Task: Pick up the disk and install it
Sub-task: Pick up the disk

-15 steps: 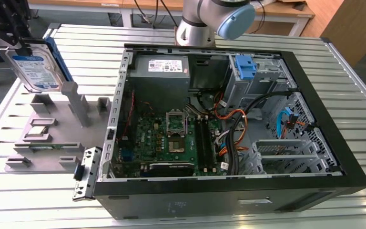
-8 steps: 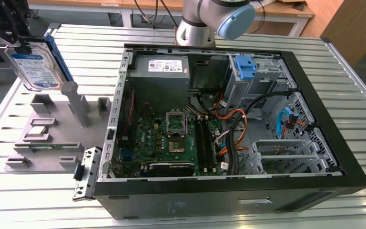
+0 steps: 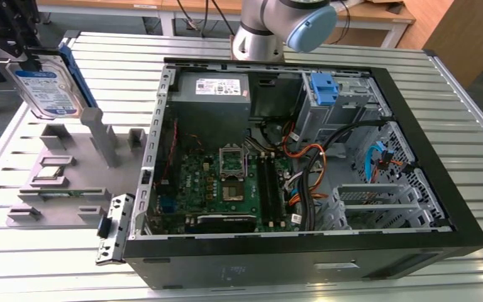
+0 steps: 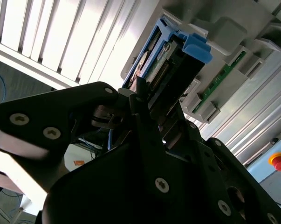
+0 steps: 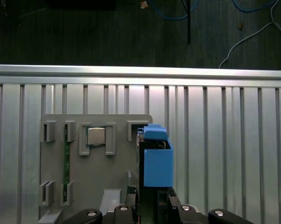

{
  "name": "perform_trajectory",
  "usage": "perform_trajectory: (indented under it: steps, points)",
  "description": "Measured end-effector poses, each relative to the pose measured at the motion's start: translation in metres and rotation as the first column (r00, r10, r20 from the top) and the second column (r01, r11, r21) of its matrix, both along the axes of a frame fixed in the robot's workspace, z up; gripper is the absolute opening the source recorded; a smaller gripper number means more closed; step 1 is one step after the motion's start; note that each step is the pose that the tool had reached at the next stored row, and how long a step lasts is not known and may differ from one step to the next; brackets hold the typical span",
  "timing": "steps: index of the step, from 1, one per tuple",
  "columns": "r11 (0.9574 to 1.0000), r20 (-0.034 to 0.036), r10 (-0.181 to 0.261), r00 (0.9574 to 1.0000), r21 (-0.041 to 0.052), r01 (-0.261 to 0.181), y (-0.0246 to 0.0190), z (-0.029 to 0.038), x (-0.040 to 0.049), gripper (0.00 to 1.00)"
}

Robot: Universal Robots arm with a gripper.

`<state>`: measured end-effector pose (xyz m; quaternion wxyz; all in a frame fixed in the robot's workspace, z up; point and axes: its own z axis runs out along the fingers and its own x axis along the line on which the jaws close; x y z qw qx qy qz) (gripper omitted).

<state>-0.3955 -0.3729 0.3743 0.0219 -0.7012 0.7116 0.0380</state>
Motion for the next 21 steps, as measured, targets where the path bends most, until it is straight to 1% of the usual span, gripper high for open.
perform_trajectory:
  steps: [11, 12, 13, 21]
  points:
    - [1.0000, -0.0001, 0.000, 1.0000, 0.0037, 0.000, 0.0000, 0.0026, 0.0000, 0.35]
    - [1.0000, -0.0002, 0.000, 1.0000, 0.0079, 0.000, 0.0000, 0.0039, 0.0000, 0.35]
    - [1.0000, -0.0002, 0.000, 1.0000, 0.0089, 0.000, 0.0000, 0.0042, 0.0000, 0.35]
    - [1.0000, 0.0000, 0.000, 1.0000, 0.0091, 0.000, 0.0000, 0.0061, 0.0000, 0.35]
